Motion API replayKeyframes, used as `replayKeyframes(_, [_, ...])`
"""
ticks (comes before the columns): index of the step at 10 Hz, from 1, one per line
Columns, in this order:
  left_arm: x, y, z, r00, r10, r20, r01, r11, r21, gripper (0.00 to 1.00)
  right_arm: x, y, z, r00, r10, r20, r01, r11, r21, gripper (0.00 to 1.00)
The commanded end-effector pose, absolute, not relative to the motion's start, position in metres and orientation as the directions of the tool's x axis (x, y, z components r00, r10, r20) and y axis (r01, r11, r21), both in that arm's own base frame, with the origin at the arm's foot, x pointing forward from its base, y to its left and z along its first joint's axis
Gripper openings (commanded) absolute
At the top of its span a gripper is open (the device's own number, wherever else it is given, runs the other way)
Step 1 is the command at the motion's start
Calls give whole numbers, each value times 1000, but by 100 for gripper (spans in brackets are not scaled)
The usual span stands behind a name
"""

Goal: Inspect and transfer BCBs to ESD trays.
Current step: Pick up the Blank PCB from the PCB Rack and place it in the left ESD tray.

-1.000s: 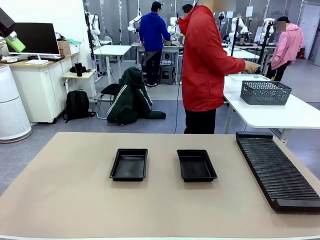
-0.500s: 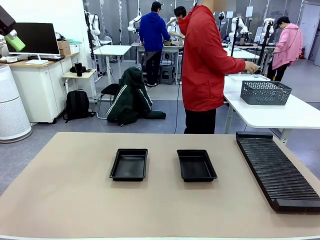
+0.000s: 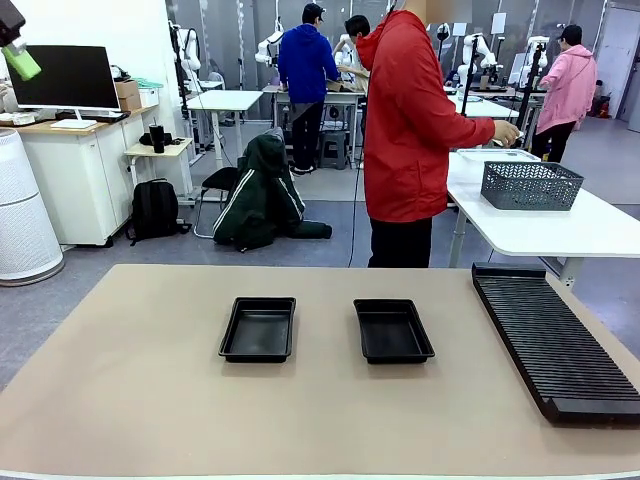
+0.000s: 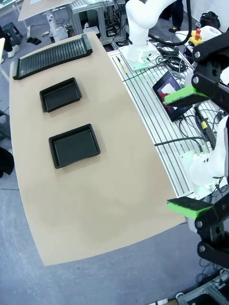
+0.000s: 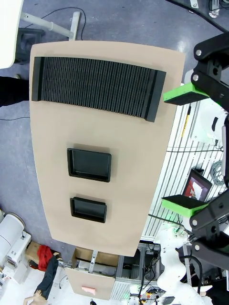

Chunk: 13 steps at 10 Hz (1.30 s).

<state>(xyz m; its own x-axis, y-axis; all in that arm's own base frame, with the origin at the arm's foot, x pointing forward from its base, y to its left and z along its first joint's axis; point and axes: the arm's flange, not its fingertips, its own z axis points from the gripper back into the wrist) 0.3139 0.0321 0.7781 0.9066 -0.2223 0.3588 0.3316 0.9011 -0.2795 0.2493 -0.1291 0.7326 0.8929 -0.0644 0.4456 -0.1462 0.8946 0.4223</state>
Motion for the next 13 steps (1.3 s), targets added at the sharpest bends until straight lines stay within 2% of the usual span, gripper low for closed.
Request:
replayKeyframes(1, [312,42,782,907,-173,383,293,914,-282,100,249,-130,732,893,-64,445,-148,893,425,100])
replayKeyframes(5, [306,47,786,882,-111,458,266,919,-291,100,249,-130,732,893,-64,445,-148,893,425,100])
replayKeyframes(13, [302,63,786,908,22,418,148,917,-370,100,249,-130,732,893,-64,445,-148,893,425,100])
